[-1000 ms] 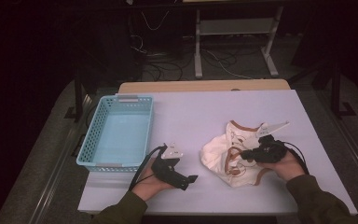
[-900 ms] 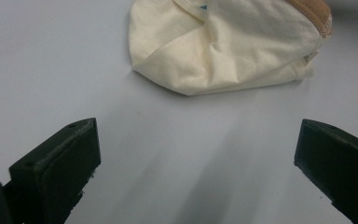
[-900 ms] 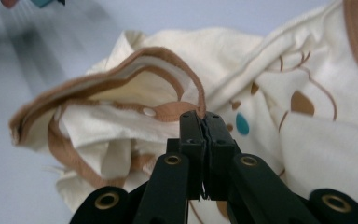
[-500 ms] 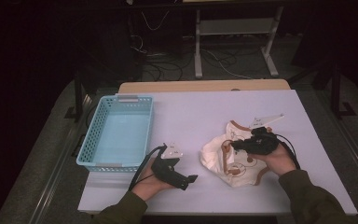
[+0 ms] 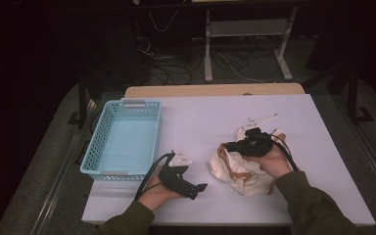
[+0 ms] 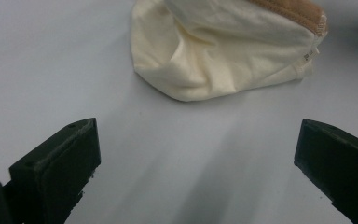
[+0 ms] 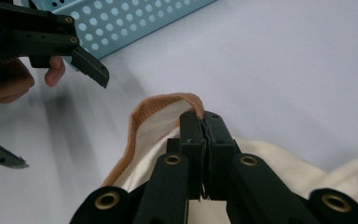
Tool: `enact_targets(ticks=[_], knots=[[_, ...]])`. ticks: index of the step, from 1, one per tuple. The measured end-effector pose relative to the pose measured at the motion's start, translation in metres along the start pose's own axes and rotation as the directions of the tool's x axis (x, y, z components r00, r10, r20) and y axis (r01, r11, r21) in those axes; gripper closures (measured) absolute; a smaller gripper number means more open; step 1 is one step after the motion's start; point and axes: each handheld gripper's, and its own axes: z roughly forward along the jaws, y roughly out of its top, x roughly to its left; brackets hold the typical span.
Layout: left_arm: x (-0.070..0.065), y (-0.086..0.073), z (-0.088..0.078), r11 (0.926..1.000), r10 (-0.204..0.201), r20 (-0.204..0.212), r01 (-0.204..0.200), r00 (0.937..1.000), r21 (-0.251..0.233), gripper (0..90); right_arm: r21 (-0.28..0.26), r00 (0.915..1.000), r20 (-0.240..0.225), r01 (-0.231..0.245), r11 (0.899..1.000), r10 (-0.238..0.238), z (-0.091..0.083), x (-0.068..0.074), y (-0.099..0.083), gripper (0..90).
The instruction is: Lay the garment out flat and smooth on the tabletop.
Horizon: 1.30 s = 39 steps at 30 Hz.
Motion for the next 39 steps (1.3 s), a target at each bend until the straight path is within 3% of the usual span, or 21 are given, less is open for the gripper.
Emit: enact_targets(ticks=[12,19,29,30,32,33,35,39], knots=[[-0.001,0.000,0.000,0.9999,-0.010,0.000,0.010,1.0000,-0.011,0.0,-0.001,0.9994,-0.019,0.030,1.000,-0.030,0.029,0.007,0.019,86.6],[0.000,-0.001,0.000,0.9999,-0.012,0.001,0.012,0.9999,-0.011,0.0,0.039,0.9982,-0.005,0.059,0.997,-0.059,0.053,0.008,0.023,86.5],[0.001,-0.001,0.000,0.9998,-0.017,-0.003,0.016,0.9999,-0.007,0.0,0.103,0.9980,0.005,0.062,0.993,-0.063,0.080,0.003,0.017,85.1],[0.002,-0.001,-0.001,1.0000,0.003,-0.002,-0.003,1.0000,0.003,0.0,0.107,0.9980,0.008,0.062,0.992,-0.063,0.080,0.003,0.017,82.4],[0.002,-0.001,-0.002,1.0000,0.005,-0.002,-0.005,1.0000,0.000,0.0,0.101,0.9990,0.005,0.043,0.994,-0.043,0.077,0.002,0.017,68.9],[0.001,-0.001,-0.001,0.9999,-0.009,-0.003,0.009,1.0000,-0.009,0.0,0.095,0.9993,0.004,0.036,0.995,-0.037,0.075,0.001,0.017,65.4],[0.002,-0.001,-0.001,1.0000,0.005,-0.002,-0.005,1.0000,0.003,0.0,0.085,0.9995,0.022,0.020,0.996,-0.022,0.068,0.001,0.019,56.6],[0.001,-0.001,0.000,0.9999,-0.008,-0.003,0.008,1.0000,-0.008,0.0,0.068,0.9990,0.042,0.013,0.998,-0.016,0.056,-0.001,0.020,49.5]])
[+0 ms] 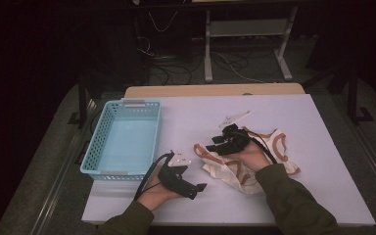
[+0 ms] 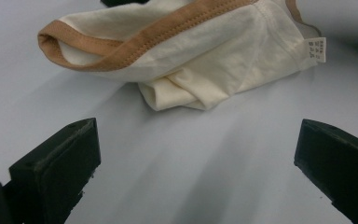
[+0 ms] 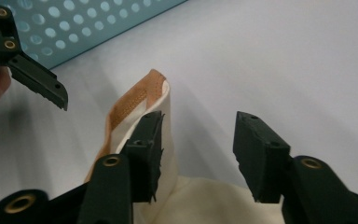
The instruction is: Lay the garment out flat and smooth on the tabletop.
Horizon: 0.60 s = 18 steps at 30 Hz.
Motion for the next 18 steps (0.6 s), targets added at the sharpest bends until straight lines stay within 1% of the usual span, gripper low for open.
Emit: enact_targets(ticks=[2,7,8,9,11,12,15,16,18], knots=[[-0.001,0.000,0.001,1.0000,-0.005,-0.001,0.005,1.0000,0.002,0.0,-0.009,1.0000,0.009,-0.001,1.000,0.001,-0.007,-0.001,0.000,47.8],[-0.001,0.000,0.000,1.0000,-0.002,-0.001,0.002,1.0000,0.004,0.0,-0.027,0.9999,0.014,-0.010,1.000,0.011,-0.022,-0.004,-0.002,47.0],[-0.002,0.000,0.001,0.9999,-0.013,-0.002,0.013,0.9999,-0.007,0.0,-0.030,0.9998,0.017,-0.010,0.999,0.011,-0.024,-0.005,-0.003,47.0],[-0.001,0.000,0.000,1.0000,-0.001,0.000,0.001,1.0000,0.001,0.0,-0.030,0.9998,0.017,-0.011,0.999,0.012,-0.027,-0.005,-0.003,46.9],[-0.001,0.000,0.000,1.0000,-0.002,0.001,0.002,1.0000,0.003,0.0,-0.031,0.9998,0.018,-0.010,0.999,0.011,-0.030,-0.006,-0.005,46.9],[0.000,0.000,0.000,0.9999,0.009,0.001,-0.009,1.0000,0.013,0.0,-0.036,0.9997,0.019,-0.016,0.999,0.016,-0.034,-0.007,-0.007,46.9],[0.000,0.000,-0.002,0.9999,0.009,-0.001,-0.009,1.0000,0.014,0.0,-0.033,0.9996,0.021,-0.018,0.999,0.019,-0.039,-0.007,-0.010,46.9],[-0.002,-0.001,-0.001,0.9999,-0.010,-0.003,0.010,1.0000,-0.004,0.0,-0.035,0.9996,0.022,-0.019,0.999,0.020,-0.041,-0.007,-0.012,46.9],[-0.001,-0.001,-0.002,1.0000,-0.007,-0.005,0.007,1.0000,-0.001,0.0,-0.033,0.9995,0.026,-0.016,0.999,0.016,-0.046,-0.008,-0.016,46.7]])
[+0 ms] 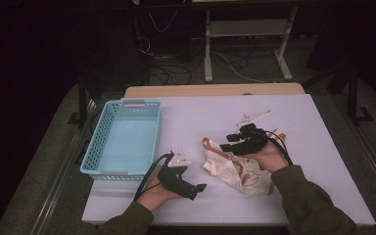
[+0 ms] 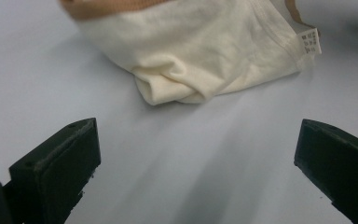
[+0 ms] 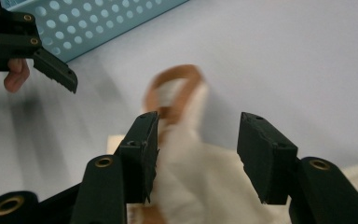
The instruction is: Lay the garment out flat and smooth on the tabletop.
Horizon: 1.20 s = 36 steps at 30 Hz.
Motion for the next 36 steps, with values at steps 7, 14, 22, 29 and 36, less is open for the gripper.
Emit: enact_targets(ticks=[7,14,22,29,36], knots=[[-0.001,0.000,0.001,1.0000,-0.003,0.001,0.003,1.0000,0.003,0.0,0.003,1.0000,0.003,-0.004,1.000,0.004,-0.016,-0.001,-0.014,45.9],[0.001,0.000,0.000,0.9999,0.010,0.001,-0.010,0.9999,0.014,0.0,-0.006,0.9997,0.004,-0.023,1.000,0.023,-0.033,-0.003,-0.027,46.0],[0.000,-0.001,0.001,0.9999,0.009,0.001,-0.009,1.0000,0.014,0.0,0.013,0.9982,-0.018,-0.056,0.998,0.056,-0.043,-0.001,-0.047,47.5],[0.001,0.000,0.001,0.9999,0.005,0.001,-0.005,1.0000,0.014,0.0,0.041,0.9955,-0.053,-0.076,0.996,0.079,-0.040,0.003,-0.058,47.5],[0.002,-0.001,0.001,0.9997,0.012,0.001,-0.012,0.9999,0.023,0.0,0.029,0.9905,-0.076,-0.113,0.993,0.115,-0.034,-0.002,-0.058,51.6]])
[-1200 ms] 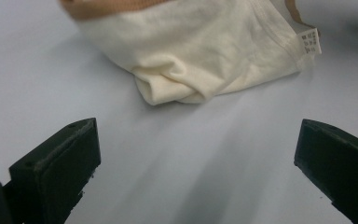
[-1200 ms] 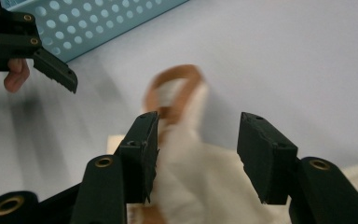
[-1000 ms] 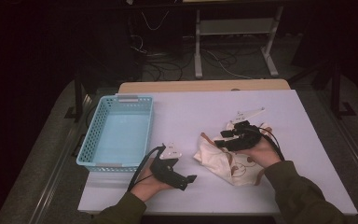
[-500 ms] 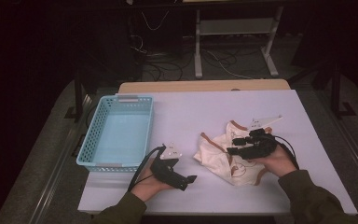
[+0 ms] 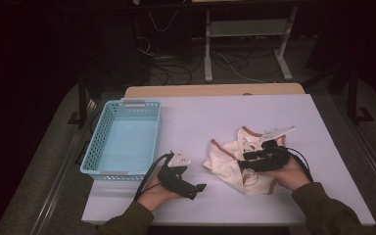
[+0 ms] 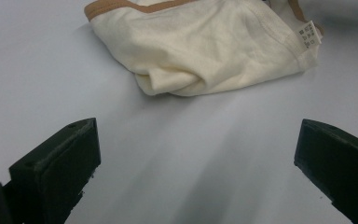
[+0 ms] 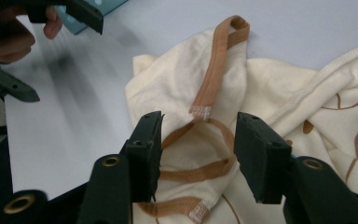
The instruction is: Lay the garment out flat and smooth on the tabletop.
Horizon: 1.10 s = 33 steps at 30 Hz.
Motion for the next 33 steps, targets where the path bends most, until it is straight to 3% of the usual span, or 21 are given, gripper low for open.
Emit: enact_targets(ticks=[7,11,17,21,25,33], knots=[[-0.001,0.000,0.001,1.0000,0.001,0.002,-0.001,1.0000,-0.002,0.0,-0.030,0.9993,-0.018,-0.032,0.999,0.031,0.007,-0.008,0.008,61.8],[-0.001,0.000,0.001,1.0000,0.003,0.000,-0.003,1.0000,-0.002,0.0,-0.015,0.9991,-0.022,-0.038,0.999,0.038,0.014,-0.009,0.011,63.4],[-0.001,0.000,0.001,1.0000,-0.003,0.000,0.003,1.0000,-0.003,0.0,0.033,0.9990,-0.042,-0.013,0.999,0.015,0.025,-0.007,0.011,67.6],[-0.001,0.000,0.000,1.0000,0.001,0.000,-0.001,1.0000,-0.001,0.0,0.042,0.9991,-0.044,0.000,0.999,0.002,0.026,-0.006,0.010,78.6],[-0.001,0.000,0.001,1.0000,0.000,0.000,0.000,1.0000,-0.001,0.0,0.029,0.9990,-0.039,0.021,0.999,-0.020,0.024,-0.005,0.011,85.8],[-0.001,0.000,0.001,1.0000,0.000,0.001,0.000,1.0000,-0.001,0.0,0.020,0.9978,-0.049,0.046,0.999,-0.045,0.023,-0.002,0.011,88.5]])
